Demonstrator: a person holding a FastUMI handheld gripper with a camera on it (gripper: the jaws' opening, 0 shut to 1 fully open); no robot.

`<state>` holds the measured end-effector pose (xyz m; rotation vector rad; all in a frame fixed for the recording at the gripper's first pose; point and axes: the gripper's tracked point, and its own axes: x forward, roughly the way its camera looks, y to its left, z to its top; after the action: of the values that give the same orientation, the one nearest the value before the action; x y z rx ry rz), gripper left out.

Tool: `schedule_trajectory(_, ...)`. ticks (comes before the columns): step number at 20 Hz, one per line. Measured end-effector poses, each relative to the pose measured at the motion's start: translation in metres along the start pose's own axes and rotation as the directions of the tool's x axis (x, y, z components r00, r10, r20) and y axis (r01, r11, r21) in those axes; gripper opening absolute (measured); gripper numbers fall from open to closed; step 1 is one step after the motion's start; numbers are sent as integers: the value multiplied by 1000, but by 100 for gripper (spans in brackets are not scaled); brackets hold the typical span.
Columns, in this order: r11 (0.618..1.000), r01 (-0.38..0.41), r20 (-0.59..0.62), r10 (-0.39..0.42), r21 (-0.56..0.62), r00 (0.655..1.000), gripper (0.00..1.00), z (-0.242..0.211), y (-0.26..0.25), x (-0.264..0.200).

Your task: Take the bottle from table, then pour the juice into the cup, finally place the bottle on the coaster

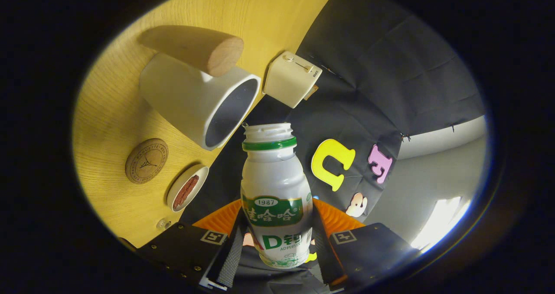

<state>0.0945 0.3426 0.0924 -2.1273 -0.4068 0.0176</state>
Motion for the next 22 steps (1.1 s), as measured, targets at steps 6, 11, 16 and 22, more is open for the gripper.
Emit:
schedule_trajectory(6,999,3,14,-2,-41,1000,73,2,-3,1)
schedule_trajectory(11,997,5,29,-3,-71,1000,73,5,-4,1)
schedule_trajectory(16,995,8,40,-5,-99,999,73,6,-5,2)
schedule_trajectory(22,992,12,43,-7,-125,999,73,6,-4,1)
